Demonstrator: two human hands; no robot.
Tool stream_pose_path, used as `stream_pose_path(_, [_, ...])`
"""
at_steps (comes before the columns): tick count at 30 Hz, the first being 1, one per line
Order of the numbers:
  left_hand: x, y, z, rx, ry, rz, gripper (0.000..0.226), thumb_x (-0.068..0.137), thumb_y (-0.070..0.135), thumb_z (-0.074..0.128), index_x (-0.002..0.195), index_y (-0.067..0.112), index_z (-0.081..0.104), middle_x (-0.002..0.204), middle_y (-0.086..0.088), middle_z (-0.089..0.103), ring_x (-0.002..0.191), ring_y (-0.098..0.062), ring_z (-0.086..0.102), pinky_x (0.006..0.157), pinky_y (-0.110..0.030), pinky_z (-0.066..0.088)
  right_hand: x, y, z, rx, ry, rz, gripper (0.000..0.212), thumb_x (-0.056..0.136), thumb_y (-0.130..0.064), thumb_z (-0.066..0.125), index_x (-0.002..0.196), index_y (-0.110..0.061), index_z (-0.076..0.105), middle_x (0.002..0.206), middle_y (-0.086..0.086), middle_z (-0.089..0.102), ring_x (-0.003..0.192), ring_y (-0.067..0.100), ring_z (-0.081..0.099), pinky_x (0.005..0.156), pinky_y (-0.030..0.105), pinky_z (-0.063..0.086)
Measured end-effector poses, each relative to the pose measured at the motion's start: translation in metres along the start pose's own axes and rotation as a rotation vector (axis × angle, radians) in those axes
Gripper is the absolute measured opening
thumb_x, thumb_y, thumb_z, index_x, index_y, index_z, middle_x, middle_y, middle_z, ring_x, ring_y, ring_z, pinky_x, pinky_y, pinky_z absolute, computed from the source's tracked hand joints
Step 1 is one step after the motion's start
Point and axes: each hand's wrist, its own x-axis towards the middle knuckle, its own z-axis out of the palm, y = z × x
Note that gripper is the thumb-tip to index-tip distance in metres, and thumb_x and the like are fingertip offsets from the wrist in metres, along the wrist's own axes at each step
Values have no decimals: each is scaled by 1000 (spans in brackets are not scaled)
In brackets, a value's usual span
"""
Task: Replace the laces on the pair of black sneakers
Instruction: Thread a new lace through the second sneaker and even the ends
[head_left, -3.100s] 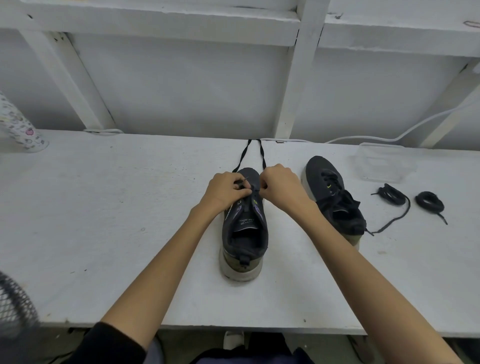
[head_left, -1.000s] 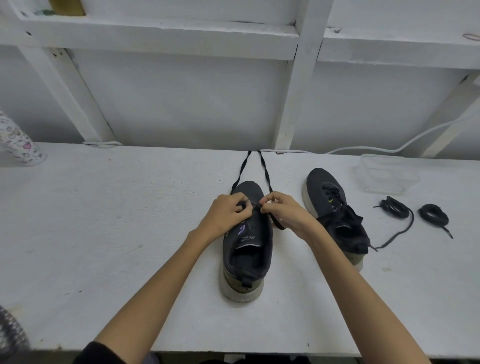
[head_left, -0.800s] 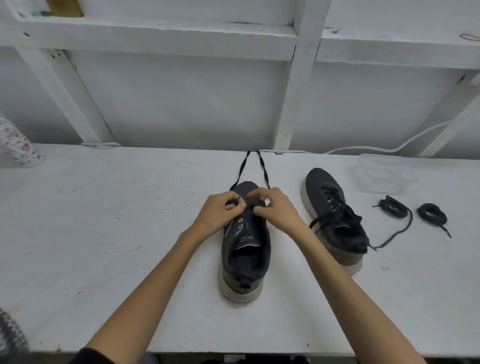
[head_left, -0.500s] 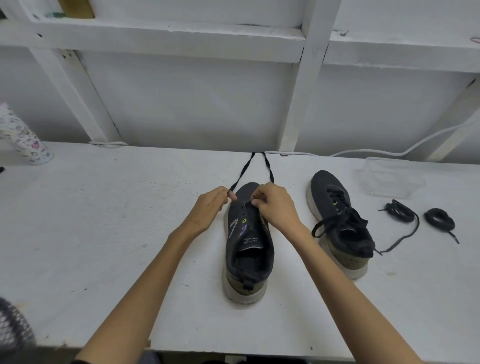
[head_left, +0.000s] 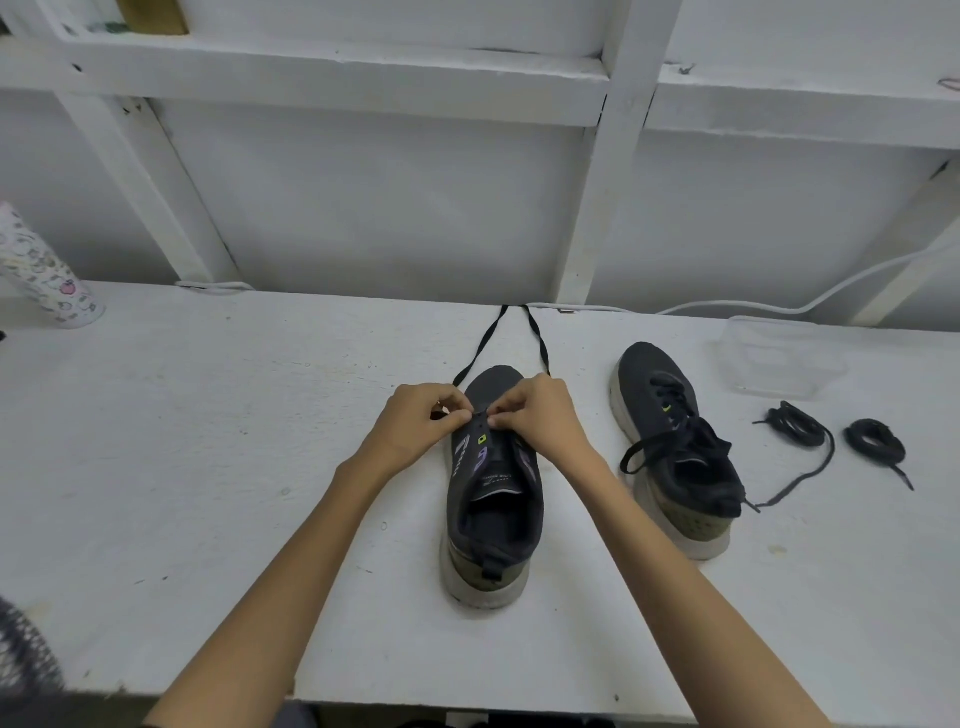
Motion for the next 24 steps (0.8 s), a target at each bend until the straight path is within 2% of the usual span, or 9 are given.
stream_pose_path(3, [1,3,0,83,0,15,9,85,14,68,86,21,74,83,7,71,81,-5,64,76,-20,50,-3,3,2,69,24,21,15,75,-6,80,90,-6,79,86,7,74,70,5,58,64,10,43])
stream_pose_path(7, [2,8,-3,157,9,-3,7,80,13,68,80,18,73,77,6,70,74,-8,63,72,-24,49,-4,3,4,94,37,27,15,76,-5,79,91,-6,79,89,10,75,72,9,59,67,14,44])
stream_pose_path(9, [3,11,-4,204,-3,-11,6,78,14,68,78,18,72,75,7,69,73,-8,63,70,-25,49,-4,4,5,105,42,25,15,77,-4,78,91,-6,79,88,10,75,67,4,57,64,9,42])
stream_pose_path(11, [6,15,-7,263,-27,-23,6,77,14,67,77,18,71,76,6,70,73,-9,63,68,-21,48,-5,4,5,111,46,19,14,77,-4,77,91,-6,79,85,8,74,64,0,55,62,11,41])
stream_pose_path(14, [13,22,-10,376,-82,-28,3,74,15,67,74,17,69,75,5,69,73,-10,62,60,-15,40,-6,4,6,106,52,14,14,78,-5,77,92,-6,79,78,1,68,66,4,55,68,19,42])
stream_pose_path(17, [19,31,-13,463,-143,-26,3,73,16,67,73,18,68,74,3,69,73,-13,63,59,-19,42,-7,5,7,97,56,5,14,79,-5,76,93,-7,79,70,-13,60,64,0,53,67,18,41])
stream_pose_path(21, [23,40,-16,525,-183,-2,6,74,14,64,77,14,70,75,0,69,73,-17,63,66,-27,50,-8,7,8,88,71,-12,14,80,-5,76,93,-6,79,79,-2,68,71,7,56,61,8,38])
stream_pose_path(24, [24,42,-16,508,-192,-5,6,76,15,63,77,16,69,77,0,70,75,-16,63,67,-27,50,-8,7,8,94,80,-17,14,80,-6,76,93,-7,79,83,1,70,75,9,57,62,7,37])
